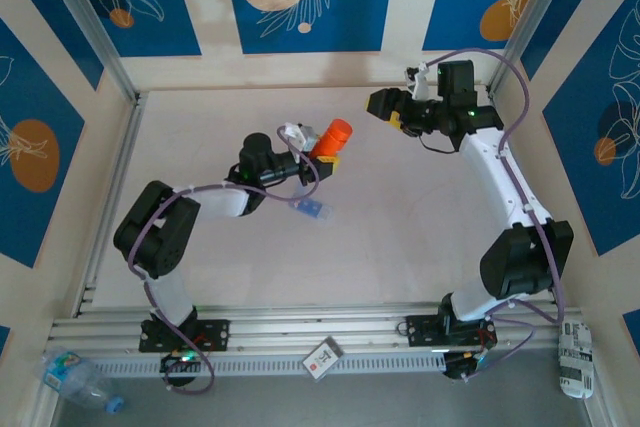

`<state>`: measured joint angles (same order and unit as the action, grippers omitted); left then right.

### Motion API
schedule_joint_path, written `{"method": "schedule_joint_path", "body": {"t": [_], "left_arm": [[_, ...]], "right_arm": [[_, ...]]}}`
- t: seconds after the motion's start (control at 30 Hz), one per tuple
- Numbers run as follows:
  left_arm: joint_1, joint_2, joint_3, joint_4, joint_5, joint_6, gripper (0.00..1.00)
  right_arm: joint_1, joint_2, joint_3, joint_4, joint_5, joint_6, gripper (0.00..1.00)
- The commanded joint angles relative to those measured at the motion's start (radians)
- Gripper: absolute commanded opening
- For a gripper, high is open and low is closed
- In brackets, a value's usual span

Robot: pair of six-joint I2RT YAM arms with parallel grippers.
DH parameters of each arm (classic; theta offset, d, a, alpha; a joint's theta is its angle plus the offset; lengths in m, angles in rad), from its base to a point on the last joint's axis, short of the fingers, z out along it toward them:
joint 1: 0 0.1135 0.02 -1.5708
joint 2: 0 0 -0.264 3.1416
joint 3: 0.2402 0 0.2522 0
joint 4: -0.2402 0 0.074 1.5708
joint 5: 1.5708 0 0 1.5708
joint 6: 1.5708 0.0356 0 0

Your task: Sort the pills into containers

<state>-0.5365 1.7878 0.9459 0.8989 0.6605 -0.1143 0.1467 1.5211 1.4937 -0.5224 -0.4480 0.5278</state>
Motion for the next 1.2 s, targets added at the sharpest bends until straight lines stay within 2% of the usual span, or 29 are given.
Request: {"method": "schedule_joint_path", "body": {"t": [0.0, 0.2, 0.3, 0.7, 1.17], "left_arm": [[0.01, -0.017, 0.043, 0.053, 0.126, -0.123, 0.0], [0.023, 0.023, 0.073, 0.136, 0.192, -0.248, 0.0], [0.024, 0.031, 0.083, 0.145, 0.204, -0.268, 0.0], [0.028, 0.035, 0.096, 0.106, 0.212, -0.251, 0.0], [0.033, 0.038, 0.105, 0.087, 0.211, -0.243, 0.0]], "right_arm": [[0.031, -0.03, -0.012, 0.09, 0.02, -0.066, 0.85], [0.068, -0.001, 0.033, 0.055, -0.007, -0.13, 0.86], [0.082, 0.021, 0.051, 0.03, -0.02, -0.152, 0.86], [0.134, 0.062, 0.085, -0.016, -0.041, -0.195, 0.86], [0.148, 0.065, 0.067, -0.024, -0.075, -0.199, 0.78]]}}
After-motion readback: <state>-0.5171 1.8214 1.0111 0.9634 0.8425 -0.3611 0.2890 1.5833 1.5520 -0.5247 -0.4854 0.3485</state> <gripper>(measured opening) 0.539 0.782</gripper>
